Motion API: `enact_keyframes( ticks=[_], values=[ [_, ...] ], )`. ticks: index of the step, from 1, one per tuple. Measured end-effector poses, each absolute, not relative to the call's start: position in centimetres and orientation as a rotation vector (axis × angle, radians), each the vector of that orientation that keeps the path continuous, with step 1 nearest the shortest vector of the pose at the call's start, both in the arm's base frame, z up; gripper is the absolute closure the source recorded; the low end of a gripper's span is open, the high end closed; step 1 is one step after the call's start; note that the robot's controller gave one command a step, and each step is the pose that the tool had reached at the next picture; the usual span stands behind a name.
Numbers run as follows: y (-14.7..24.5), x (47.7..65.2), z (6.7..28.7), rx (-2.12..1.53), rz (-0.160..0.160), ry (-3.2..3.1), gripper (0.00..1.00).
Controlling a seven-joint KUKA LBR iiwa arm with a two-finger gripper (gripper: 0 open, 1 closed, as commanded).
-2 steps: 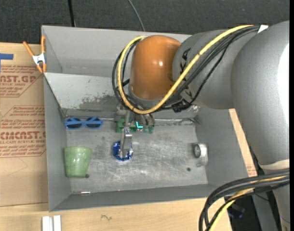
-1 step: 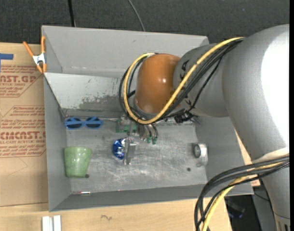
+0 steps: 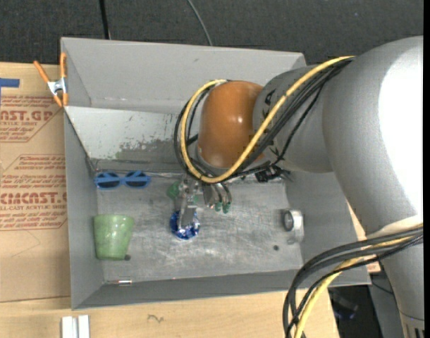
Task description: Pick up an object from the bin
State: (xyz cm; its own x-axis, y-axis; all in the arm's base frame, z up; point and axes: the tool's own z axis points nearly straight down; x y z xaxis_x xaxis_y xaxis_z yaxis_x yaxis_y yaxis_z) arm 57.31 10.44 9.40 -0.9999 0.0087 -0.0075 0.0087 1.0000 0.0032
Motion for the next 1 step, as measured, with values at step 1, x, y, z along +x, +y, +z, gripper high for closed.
enact_keyframes(
  ticks=[1],
  values=[
    [9.49,57.35,22.78,-0.705,0.0,3.053,1.0]
  ],
)
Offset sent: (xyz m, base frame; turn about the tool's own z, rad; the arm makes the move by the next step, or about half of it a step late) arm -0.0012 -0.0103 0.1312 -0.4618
